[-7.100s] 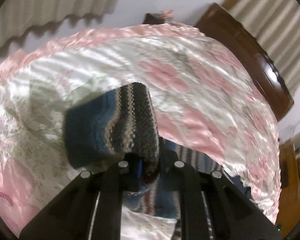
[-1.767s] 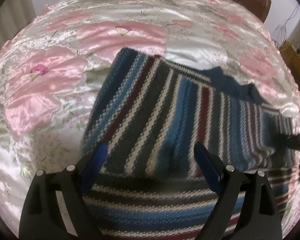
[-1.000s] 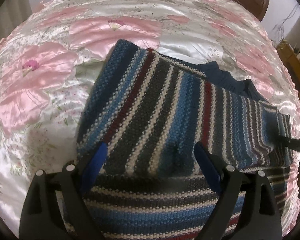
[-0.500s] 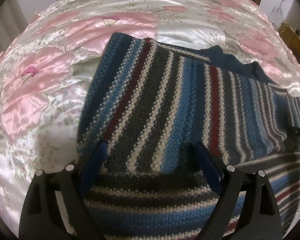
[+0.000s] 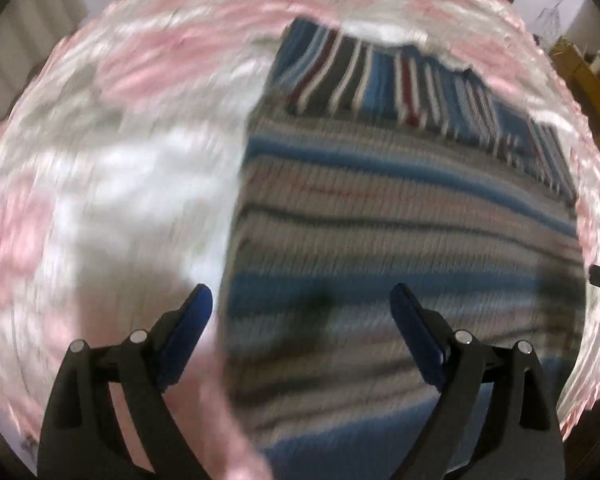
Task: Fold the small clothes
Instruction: 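Grasp the navy hem with both grippers and lift it toward the collar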
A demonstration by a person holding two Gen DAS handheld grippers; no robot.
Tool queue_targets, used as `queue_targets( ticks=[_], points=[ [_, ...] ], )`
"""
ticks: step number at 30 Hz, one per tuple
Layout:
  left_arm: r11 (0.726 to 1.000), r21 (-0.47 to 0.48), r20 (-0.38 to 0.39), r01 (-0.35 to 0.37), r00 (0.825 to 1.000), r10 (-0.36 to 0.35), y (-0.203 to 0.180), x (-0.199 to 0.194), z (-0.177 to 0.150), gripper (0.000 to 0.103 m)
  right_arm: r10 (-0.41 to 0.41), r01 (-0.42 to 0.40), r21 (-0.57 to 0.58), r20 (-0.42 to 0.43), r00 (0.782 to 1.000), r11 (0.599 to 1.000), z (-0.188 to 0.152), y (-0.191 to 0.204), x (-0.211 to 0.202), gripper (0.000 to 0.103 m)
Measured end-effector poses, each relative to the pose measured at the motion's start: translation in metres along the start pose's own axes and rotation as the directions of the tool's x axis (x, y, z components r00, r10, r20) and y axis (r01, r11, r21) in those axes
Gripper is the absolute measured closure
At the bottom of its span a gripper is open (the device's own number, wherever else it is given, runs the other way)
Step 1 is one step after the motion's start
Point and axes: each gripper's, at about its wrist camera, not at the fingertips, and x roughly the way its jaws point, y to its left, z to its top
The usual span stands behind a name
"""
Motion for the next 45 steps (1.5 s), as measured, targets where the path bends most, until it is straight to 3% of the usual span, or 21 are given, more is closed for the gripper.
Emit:
queue_targets(
  ticks=[4, 7, 12, 22, 26, 32, 35, 38, 40, 42, 45],
  points=[
    [0.999, -0.048, -0.037, 0.008, 0.999, -0.010, 0.015, -0.006, -0.042, 0.013, -0.054, 0.054, 0.014, -0.034, 0.998, 0.998, -0.062, 0.009, -0.001, 0.038],
    [0.995, -0.084, -0.060, 0.055, 0.996, -0.060, 0.021, -0.008, -0.068, 0.013, -0.004, 0.007, 0.048, -0.048, 0.999, 0.999, -0.092, 0.012, -0.003, 0.032],
    [0.991, -0.086, -0.077, 0.098, 0.992, -0.105, 0.015, -0.008, -0.093, 0.013, 0.021, -0.013, 0.102, -0.082, 0.996, 0.995, -0.123, 0.008, 0.002, 0.031],
    [0.981, -0.083, -0.112, 0.174, 0.977, -0.183, -0.012, 0.002, -0.108, 0.013, 0.048, -0.037, 0.110, -0.100, 0.994, 0.993, -0.137, 0.013, 0.013, 0.031],
    [0.984, -0.090, -0.118, 0.155, 0.979, -0.166, -0.012, 0.006, -0.112, 0.013, 0.070, -0.056, 0.128, -0.114, 0.991, 0.990, -0.140, 0.014, 0.021, 0.032],
    [0.976, -0.120, -0.118, 0.183, 0.973, -0.198, -0.011, 0.005, -0.111, 0.014, 0.065, -0.052, 0.113, -0.115, 0.991, 0.992, -0.144, 0.023, 0.027, 0.038],
    [0.976, -0.131, -0.115, 0.173, 0.975, -0.189, -0.008, 0.006, -0.110, 0.030, 0.098, -0.085, 0.105, -0.120, 0.988, 0.991, -0.145, 0.028, 0.028, 0.047],
    [0.961, -0.182, -0.101, 0.207, 0.968, -0.228, 0.004, 0.004, -0.110, 0.061, 0.076, -0.065, 0.095, -0.115, 0.991, 0.993, -0.146, 0.030, 0.030, 0.056],
    [0.944, -0.232, -0.090, 0.235, 0.961, -0.261, 0.014, 0.002, -0.111, 0.081, 0.093, -0.081, 0.108, -0.105, 0.990, 0.991, -0.146, 0.030, 0.029, 0.076],
    [0.929, -0.256, -0.075, 0.268, 0.952, -0.296, 0.018, -0.001, -0.112, 0.087, 0.126, -0.114, 0.121, -0.097, 0.987, 0.986, -0.146, 0.027, 0.026, 0.087],
    [0.925, -0.247, -0.046, 0.287, 0.951, -0.307, 0.018, -0.012, -0.113, 0.090, 0.158, -0.149, 0.115, -0.075, 0.985, 0.982, -0.147, 0.026, 0.019, 0.092]
  ],
)
